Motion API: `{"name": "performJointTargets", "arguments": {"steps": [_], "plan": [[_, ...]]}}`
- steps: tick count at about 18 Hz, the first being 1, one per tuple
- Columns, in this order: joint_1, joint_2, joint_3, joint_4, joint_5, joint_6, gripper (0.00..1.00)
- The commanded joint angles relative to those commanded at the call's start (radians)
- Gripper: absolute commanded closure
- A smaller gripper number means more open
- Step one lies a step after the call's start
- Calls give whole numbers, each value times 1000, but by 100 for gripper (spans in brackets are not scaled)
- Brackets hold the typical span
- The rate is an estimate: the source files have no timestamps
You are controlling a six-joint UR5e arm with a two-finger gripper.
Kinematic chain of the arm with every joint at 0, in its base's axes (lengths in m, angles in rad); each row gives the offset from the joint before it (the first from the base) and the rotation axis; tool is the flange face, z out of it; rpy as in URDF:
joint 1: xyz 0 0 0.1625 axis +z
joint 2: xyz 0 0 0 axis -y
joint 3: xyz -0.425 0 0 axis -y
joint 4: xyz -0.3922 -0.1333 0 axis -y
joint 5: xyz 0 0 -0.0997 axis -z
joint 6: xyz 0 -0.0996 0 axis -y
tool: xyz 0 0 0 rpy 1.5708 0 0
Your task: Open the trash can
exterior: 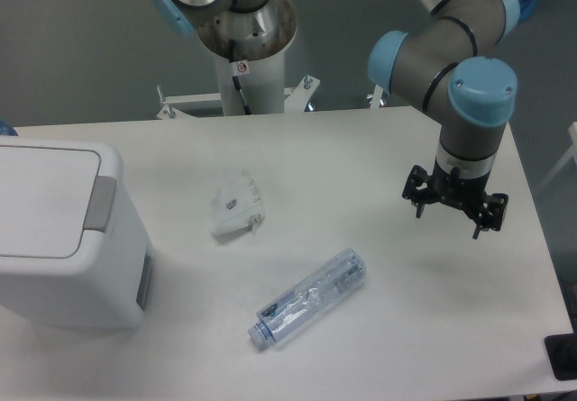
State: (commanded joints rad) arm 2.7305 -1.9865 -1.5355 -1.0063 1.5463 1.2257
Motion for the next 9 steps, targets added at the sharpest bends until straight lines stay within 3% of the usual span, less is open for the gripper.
{"name": "performJointTargets", "arguments": {"steps": [6, 9], "plan": [[-9, 23, -17, -8, -11, -12, 0], [-41, 46, -25, -12, -11, -101, 0]]}}
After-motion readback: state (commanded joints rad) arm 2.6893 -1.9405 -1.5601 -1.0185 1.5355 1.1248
